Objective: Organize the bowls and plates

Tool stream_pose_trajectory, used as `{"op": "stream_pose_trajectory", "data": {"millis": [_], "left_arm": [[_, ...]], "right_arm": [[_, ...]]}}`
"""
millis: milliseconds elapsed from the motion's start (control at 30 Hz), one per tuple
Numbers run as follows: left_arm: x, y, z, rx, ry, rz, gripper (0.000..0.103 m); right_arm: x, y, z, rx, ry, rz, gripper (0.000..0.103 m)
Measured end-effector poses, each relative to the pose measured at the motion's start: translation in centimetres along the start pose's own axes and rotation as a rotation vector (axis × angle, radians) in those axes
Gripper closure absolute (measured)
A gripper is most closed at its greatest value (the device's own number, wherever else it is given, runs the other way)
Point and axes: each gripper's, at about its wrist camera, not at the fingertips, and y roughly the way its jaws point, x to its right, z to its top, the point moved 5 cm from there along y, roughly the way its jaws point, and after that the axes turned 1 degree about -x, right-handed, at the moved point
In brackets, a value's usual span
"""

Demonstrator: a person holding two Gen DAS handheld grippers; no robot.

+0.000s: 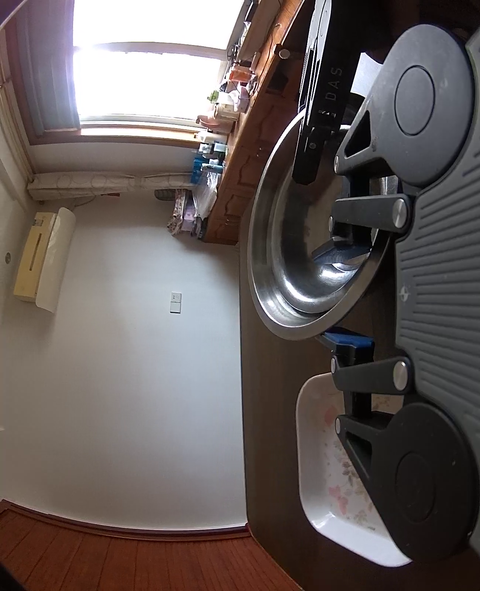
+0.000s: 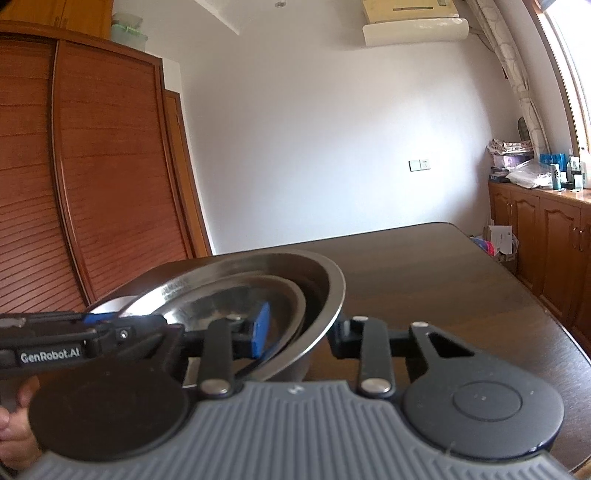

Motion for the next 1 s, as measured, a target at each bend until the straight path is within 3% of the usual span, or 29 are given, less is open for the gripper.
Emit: {"op": "stream_pose_trajectory", "data": {"millis": [400,1000], "left_arm": [[-1.0,-1.6,1.5,0.018,0.018,0.016,0.037],[-6.8,-4.5,3.0,0.046,0.022,0.149,0.037]], "right_arm": [[-0.7,-0.3,1.0,0.012,-0.002,0.017,0.068],[-5.6,1.7,1.9,0.002,-0.015,0.138,0.073]]}}
